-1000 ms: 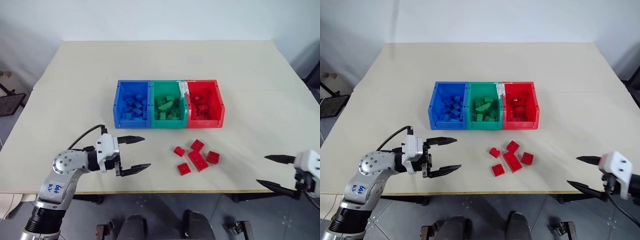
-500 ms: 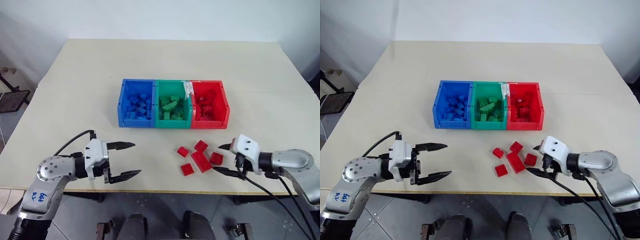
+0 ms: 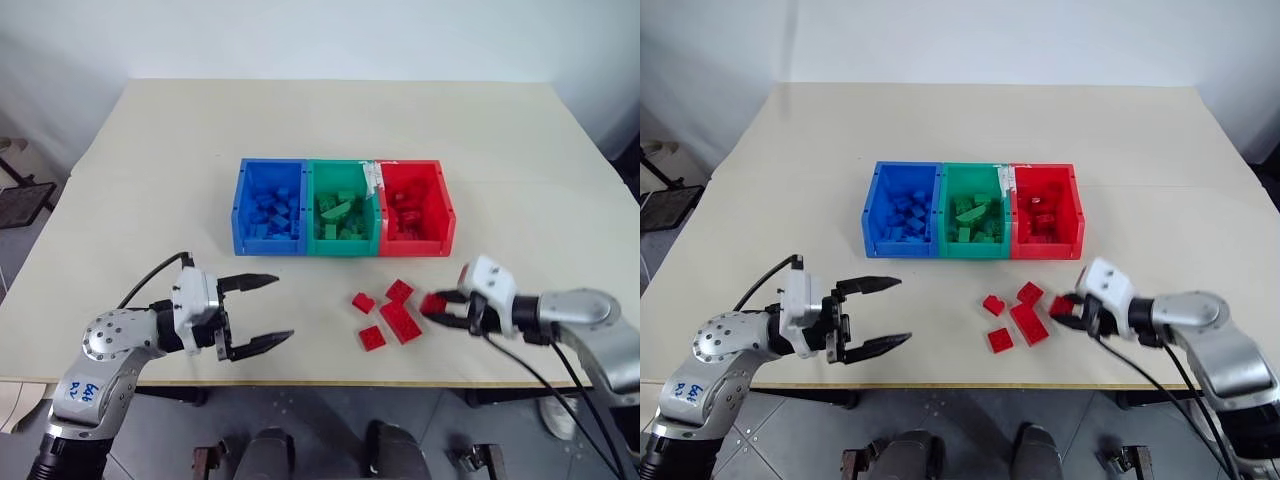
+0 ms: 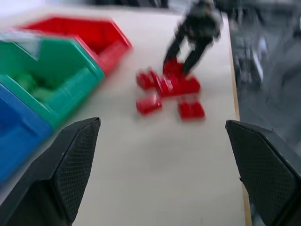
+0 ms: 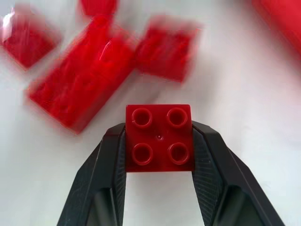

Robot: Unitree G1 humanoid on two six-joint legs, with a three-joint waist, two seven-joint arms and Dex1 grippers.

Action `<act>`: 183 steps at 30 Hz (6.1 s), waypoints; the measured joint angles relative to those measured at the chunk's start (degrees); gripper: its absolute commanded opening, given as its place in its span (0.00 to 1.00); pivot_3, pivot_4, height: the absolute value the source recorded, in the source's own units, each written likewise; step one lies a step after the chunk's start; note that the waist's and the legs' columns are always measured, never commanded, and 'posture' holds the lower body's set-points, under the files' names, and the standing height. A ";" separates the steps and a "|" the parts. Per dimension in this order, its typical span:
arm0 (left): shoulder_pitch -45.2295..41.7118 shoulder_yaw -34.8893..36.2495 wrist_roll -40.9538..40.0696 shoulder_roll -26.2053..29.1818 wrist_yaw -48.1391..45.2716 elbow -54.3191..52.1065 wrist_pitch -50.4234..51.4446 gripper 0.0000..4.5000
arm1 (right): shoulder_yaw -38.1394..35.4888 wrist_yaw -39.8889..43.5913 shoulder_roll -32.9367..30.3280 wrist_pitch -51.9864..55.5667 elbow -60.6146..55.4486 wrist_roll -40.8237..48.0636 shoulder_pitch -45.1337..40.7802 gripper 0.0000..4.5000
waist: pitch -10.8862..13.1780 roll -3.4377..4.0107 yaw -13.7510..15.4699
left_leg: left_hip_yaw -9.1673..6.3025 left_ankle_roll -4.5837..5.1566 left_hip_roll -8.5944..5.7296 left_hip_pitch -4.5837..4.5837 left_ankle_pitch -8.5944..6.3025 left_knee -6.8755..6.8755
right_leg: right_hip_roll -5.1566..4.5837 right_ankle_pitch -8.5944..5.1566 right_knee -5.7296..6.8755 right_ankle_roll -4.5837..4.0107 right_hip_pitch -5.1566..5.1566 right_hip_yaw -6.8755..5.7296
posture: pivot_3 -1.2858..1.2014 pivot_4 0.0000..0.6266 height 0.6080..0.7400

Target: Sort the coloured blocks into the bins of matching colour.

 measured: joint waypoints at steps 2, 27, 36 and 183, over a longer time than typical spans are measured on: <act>-0.30 1.97 -0.26 -1.02 2.65 0.40 0.27 1.00 | -1.10 -2.05 3.20 2.28 0.74 2.01 -7.86 0.33 | 0.00 0.01 -0.71 | -0.02 -0.03 0.04 0.06 -0.01 -0.06 | 0.06 0.00 0.03 0.00 0.00 0.00 | 0.52 0.24 1.00; -4.15 4.04 5.29 5.29 -2.94 13.59 -7.38 1.00 | -9.99 5.25 3.41 -29.33 13.74 -2.15 4.94 1.00 | 0.01 0.02 0.42 | 0.19 0.00 0.10 -0.13 -0.28 -0.11 | 0.10 0.03 -0.02 0.06 -0.26 -0.14 | 0.52 0.24 1.00; -6.74 -3.75 6.97 5.37 -8.99 13.93 -7.15 1.00 | -19.11 11.20 -1.34 -38.53 14.73 -1.79 19.41 1.00 | 0.01 0.02 -1.30 | 0.76 0.07 0.21 0.27 -0.31 -0.02 | 0.11 0.01 -0.03 0.00 -0.09 0.16 | 0.52 0.24 1.00; -0.47 -1.55 8.24 4.38 -7.87 9.24 -12.42 1.00 | -11.73 22.79 -4.70 -38.35 22.54 -1.78 8.65 1.00 | 0.03 0.01 -1.42 | 1.69 0.09 0.56 0.14 -0.52 0.04 | 0.32 0.13 0.12 -0.09 -0.87 0.55 | 0.52 0.24 1.00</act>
